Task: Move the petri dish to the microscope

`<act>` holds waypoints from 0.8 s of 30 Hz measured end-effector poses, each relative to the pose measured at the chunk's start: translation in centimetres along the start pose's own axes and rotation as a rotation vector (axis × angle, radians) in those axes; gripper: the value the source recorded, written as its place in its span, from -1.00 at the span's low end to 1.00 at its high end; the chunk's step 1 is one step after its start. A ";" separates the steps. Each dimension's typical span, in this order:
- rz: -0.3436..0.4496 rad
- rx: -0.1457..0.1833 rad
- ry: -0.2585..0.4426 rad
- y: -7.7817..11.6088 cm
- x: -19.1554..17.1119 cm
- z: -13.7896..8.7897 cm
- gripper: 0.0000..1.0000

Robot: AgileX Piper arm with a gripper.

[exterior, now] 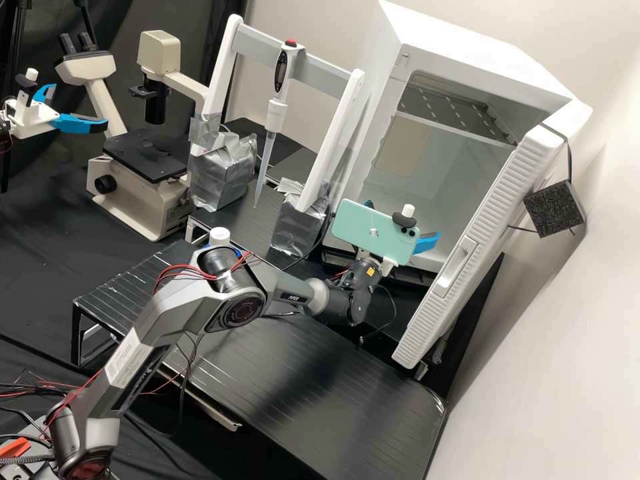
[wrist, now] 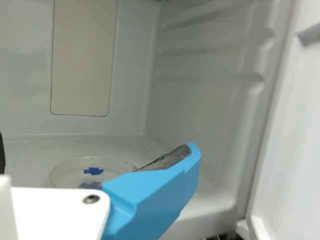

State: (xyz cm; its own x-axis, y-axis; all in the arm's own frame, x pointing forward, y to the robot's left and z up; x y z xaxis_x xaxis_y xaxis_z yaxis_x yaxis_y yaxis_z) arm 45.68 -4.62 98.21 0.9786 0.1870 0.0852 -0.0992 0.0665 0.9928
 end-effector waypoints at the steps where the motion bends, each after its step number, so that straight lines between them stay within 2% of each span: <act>1: -0.004 -0.004 0.001 -0.1 0.3 0.0 1.00; 10: -0.017 -0.021 -0.031 -0.6 2.3 0.0 1.00; 18: -0.086 -0.059 -0.070 -2.3 2.9 0.9 1.00; 24: -0.081 -0.071 -0.062 -2.0 3.2 0.8 1.00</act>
State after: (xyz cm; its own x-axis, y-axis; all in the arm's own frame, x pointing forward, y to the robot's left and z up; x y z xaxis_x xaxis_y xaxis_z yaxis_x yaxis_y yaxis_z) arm 49.11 -4.94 96.59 0.9930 0.1177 0.0118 -0.0294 0.1488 0.9884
